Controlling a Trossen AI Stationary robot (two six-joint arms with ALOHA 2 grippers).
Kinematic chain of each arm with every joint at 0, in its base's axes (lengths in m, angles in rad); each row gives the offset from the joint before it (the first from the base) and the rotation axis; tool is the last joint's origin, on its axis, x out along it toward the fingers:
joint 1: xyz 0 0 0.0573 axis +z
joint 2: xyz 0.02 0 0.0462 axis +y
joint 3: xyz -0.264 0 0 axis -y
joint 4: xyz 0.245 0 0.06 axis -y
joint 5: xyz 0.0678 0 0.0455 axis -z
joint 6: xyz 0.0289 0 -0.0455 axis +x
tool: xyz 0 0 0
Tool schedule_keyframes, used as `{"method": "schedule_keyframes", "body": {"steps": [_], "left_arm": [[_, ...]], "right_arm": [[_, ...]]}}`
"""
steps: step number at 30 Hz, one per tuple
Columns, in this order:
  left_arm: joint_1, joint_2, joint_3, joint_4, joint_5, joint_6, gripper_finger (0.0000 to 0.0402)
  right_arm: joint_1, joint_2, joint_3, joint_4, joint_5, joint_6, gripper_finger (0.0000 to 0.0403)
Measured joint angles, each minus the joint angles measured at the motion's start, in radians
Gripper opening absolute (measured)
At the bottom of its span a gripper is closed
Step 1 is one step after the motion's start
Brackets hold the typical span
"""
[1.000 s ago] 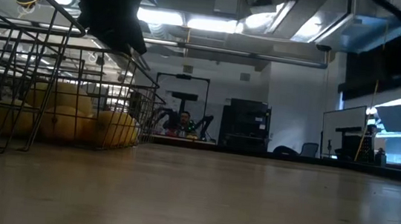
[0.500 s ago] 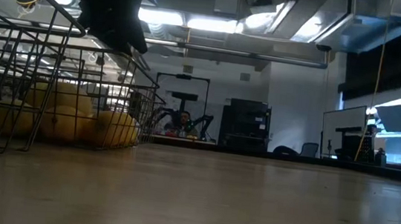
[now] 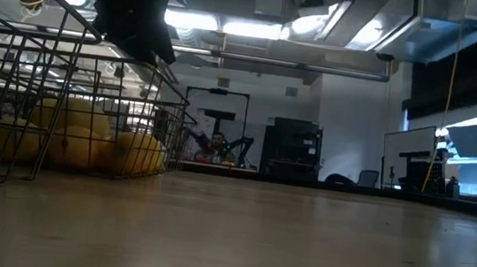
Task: Sort produce into baskets
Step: Put the garlic in the top wire basket
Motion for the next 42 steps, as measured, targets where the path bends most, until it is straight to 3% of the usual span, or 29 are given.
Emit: {"method": "schedule_keyframes", "body": {"steps": [5, 10, 19, 27, 37, 42], "left_arm": [[0.000, 0.000, 0.000, 0.000, 0.000, 0.000, 0.0285], [0.000, 0.000, 0.000, 0.000, 0.000, 0.000, 0.0285], [0.001, 0.000, 0.000, 0.000, 0.000, 0.001, 0.0285], [0.001, 0.000, 0.000, 0.000, 0.000, 0.001, 0.0285], [0.002, 0.000, 0.000, 0.000, 0.000, 0.004, 0.0286], [0.002, 0.000, 0.000, 0.000, 0.000, 0.007, 0.0286]], "right_arm": [[0.000, 0.038, 0.000, 0.016, -0.073, 0.000, 0.0151], [0.000, 0.051, 0.000, 0.053, -0.069, -0.025, 0.0137], [-0.003, 0.051, 0.000, 0.015, -0.055, -0.050, 0.0134], [-0.019, 0.022, 0.010, 0.003, -0.106, -0.105, 0.0133], [0.014, -0.038, 0.094, 0.016, 0.017, -0.131, 0.0133], [0.049, -0.038, 0.095, 0.008, -0.002, -0.076, 0.0152]]}}
